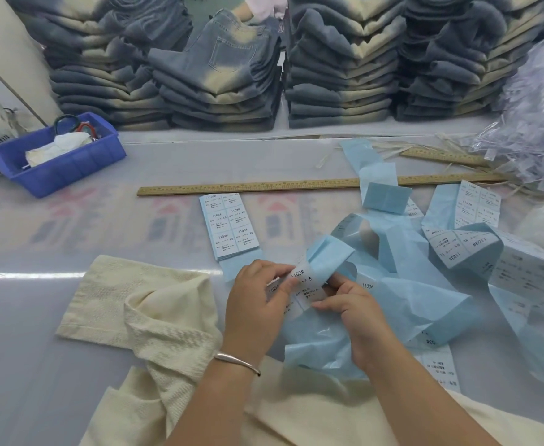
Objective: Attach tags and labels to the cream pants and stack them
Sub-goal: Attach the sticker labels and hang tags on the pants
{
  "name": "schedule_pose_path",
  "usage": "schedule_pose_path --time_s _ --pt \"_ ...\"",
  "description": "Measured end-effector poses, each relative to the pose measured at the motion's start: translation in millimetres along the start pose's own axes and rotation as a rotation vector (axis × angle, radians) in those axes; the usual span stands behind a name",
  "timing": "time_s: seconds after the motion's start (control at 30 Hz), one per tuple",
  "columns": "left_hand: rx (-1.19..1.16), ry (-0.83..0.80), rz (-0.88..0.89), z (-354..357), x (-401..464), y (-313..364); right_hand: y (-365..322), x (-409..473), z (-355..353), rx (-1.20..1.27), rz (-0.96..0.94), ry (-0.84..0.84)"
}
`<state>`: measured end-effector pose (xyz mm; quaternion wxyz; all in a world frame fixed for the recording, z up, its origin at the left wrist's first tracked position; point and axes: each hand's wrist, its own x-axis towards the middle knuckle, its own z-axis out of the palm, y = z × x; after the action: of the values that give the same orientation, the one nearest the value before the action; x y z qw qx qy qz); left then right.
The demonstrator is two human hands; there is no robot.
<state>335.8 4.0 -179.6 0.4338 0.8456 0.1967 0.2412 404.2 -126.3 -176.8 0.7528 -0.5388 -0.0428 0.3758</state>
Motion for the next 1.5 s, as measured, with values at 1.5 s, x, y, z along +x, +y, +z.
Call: schedule_pose_path --time_s 1.5 --pt "-0.598 0.162 -0.105 -49 -112 96 -54 -87 -16 -0.81 -0.375 0.234"
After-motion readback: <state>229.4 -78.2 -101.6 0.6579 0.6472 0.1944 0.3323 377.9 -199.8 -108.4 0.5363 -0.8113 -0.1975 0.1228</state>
